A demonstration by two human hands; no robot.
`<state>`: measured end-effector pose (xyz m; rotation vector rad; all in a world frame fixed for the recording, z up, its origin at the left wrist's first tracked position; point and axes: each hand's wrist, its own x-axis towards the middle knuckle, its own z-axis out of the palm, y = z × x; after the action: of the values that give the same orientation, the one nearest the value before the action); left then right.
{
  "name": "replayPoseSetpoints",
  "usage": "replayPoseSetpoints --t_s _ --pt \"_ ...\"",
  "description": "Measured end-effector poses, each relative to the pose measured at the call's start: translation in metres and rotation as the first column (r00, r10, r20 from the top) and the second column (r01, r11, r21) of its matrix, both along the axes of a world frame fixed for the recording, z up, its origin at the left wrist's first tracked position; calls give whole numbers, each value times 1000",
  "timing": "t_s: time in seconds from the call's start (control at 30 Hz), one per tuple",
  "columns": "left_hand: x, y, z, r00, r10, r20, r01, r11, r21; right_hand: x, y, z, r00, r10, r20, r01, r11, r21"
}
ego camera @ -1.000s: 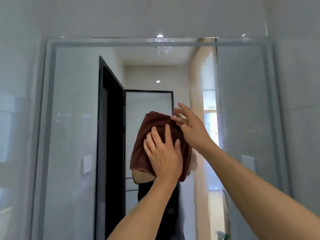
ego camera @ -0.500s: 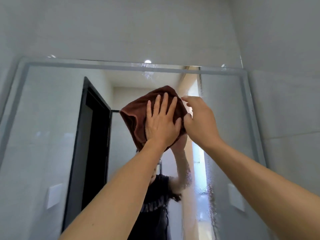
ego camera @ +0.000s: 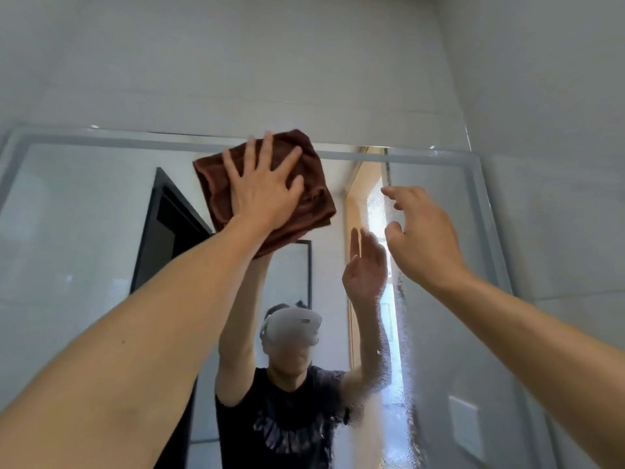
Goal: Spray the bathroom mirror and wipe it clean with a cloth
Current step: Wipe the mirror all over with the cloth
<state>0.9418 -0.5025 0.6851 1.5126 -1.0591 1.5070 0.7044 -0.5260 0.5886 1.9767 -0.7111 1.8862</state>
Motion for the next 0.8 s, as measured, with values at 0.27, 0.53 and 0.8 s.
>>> replayPoseSetpoints --t_s 0.27,0.53,0.8 --pt "-44 -27 31 983 -14 -183 4 998 -55 -23 -8 17 993 -55 -109 51 998 -41" --pt "-51 -29 21 941 -4 338 -75 973 220 17 11 36 994 53 -97 -68 986 -151" --pt "-1 -4 33 994 46 -97 -50 998 -39 20 5 32 988 -28 -155 8 992 -125"
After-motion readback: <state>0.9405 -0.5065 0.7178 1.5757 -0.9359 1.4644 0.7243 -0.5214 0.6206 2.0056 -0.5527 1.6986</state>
